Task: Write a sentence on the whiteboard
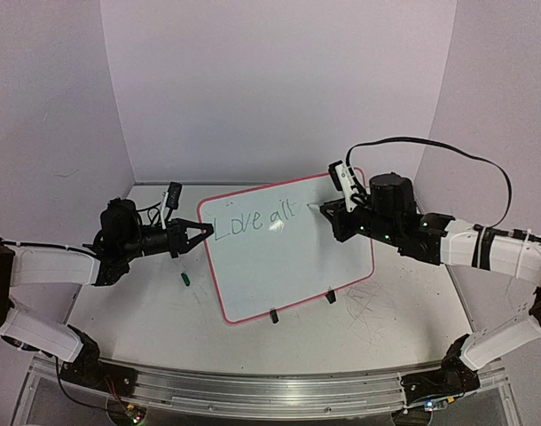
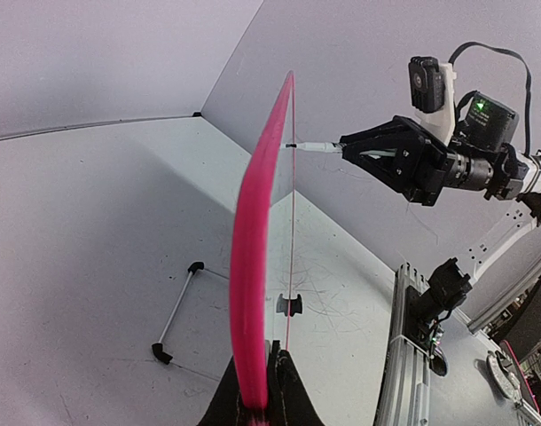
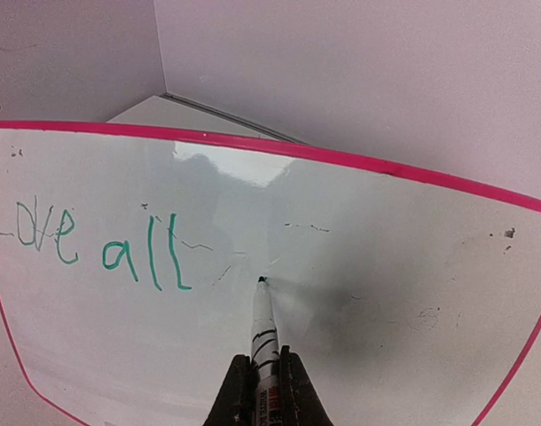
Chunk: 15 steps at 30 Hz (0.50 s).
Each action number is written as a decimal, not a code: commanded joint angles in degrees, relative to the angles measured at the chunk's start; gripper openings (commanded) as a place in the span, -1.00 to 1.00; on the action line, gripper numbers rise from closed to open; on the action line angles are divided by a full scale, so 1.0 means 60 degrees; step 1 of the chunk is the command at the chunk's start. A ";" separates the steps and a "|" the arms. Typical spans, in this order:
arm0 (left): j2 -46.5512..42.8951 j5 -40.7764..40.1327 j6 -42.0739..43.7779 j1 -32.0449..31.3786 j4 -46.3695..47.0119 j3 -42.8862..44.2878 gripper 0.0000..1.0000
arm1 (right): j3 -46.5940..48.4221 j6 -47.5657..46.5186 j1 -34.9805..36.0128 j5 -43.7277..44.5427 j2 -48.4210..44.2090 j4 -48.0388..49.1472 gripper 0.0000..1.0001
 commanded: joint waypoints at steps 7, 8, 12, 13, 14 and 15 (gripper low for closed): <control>0.0110 -0.0440 0.0842 -0.0017 -0.0851 -0.0004 -1.00 | 0.0317 0.0133 0.0017 -0.0592 0.0227 0.0285 -1.00; 0.0104 -0.0440 0.0842 -0.0020 -0.0851 -0.0004 -1.00 | 0.0310 0.0133 0.0015 -0.0637 0.0235 0.0242 -1.00; 0.0104 -0.0455 0.0842 -0.0016 -0.0854 0.0001 -1.00 | 0.0248 0.0418 0.0026 -0.0728 0.0198 0.0066 -1.00; 0.0109 -0.0455 0.0842 -0.0016 -0.0853 0.0004 -1.00 | 0.0225 0.0449 0.0031 -0.0777 0.0186 0.0017 -1.00; 0.0107 -0.0455 0.0842 -0.0016 -0.0853 0.0006 -1.00 | 0.0210 0.0462 0.0031 -0.0822 0.0173 -0.0037 -1.00; 0.0104 -0.0455 0.0842 -0.0016 -0.0858 0.0007 -1.00 | 0.0193 0.0475 0.0029 -0.0862 0.0160 -0.0094 -1.00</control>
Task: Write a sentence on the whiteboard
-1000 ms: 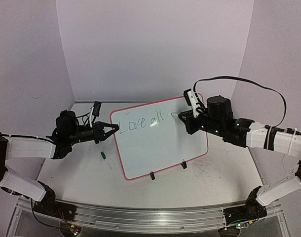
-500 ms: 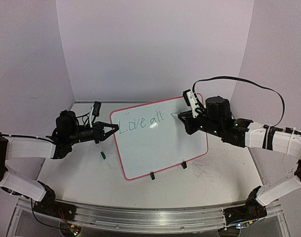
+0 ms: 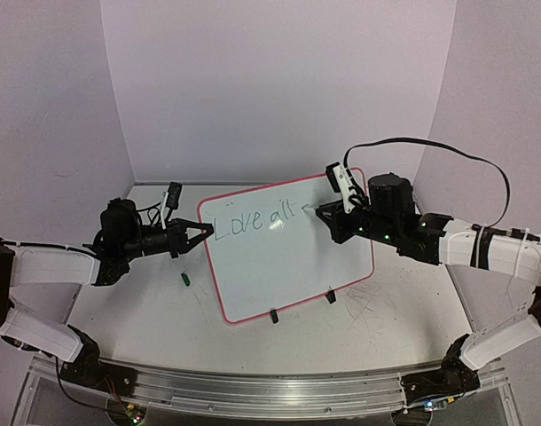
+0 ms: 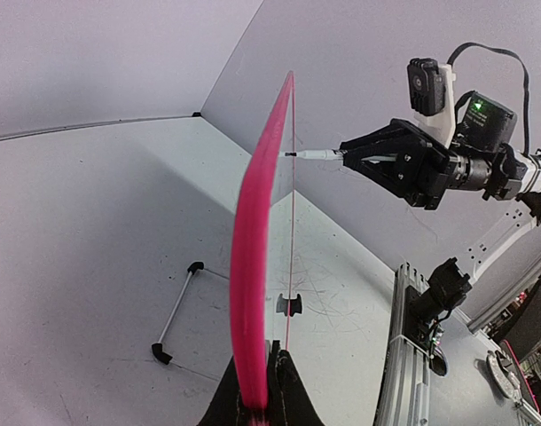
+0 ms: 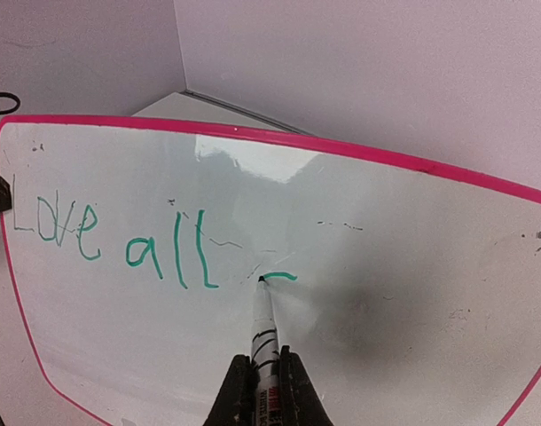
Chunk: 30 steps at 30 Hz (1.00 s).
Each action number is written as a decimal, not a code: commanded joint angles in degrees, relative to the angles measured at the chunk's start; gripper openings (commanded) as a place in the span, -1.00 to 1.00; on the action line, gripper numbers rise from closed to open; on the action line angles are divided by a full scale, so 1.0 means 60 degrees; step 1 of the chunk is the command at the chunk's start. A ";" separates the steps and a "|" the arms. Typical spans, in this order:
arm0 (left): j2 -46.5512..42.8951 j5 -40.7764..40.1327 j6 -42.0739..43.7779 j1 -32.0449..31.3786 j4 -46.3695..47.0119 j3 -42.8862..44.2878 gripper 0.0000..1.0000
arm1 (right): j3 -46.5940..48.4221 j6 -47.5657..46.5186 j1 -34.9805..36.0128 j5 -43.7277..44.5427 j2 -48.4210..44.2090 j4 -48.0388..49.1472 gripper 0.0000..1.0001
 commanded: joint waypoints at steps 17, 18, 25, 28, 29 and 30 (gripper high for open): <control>0.0104 -0.0444 0.0841 -0.0017 -0.0889 0.0003 -1.00 | 0.0020 0.0384 0.0029 0.0778 -0.0150 -0.0358 -1.00; 0.0104 -0.0439 0.0842 -0.0019 -0.0883 -0.0010 -1.00 | 0.0038 0.0397 0.0034 0.0849 -0.0124 -0.0261 -1.00; 0.0056 -0.0444 0.0842 -0.0016 -0.0895 -0.0021 -1.00 | 0.0223 0.0498 0.0029 0.1112 0.0087 0.0216 -1.00; 0.0053 -0.0444 0.0842 -0.0025 -0.0898 -0.0033 -1.00 | 0.0321 0.0466 0.0027 0.1158 0.0155 0.0299 -1.00; 0.0055 -0.0444 0.0840 -0.0029 -0.0906 -0.0033 -1.00 | 0.0344 0.0464 0.0022 0.1158 0.0162 0.0329 -1.00; 0.0058 -0.0444 0.0845 -0.0019 -0.0898 -0.0033 -1.00 | 0.0374 0.0464 0.0019 0.1162 0.0173 0.0354 -1.00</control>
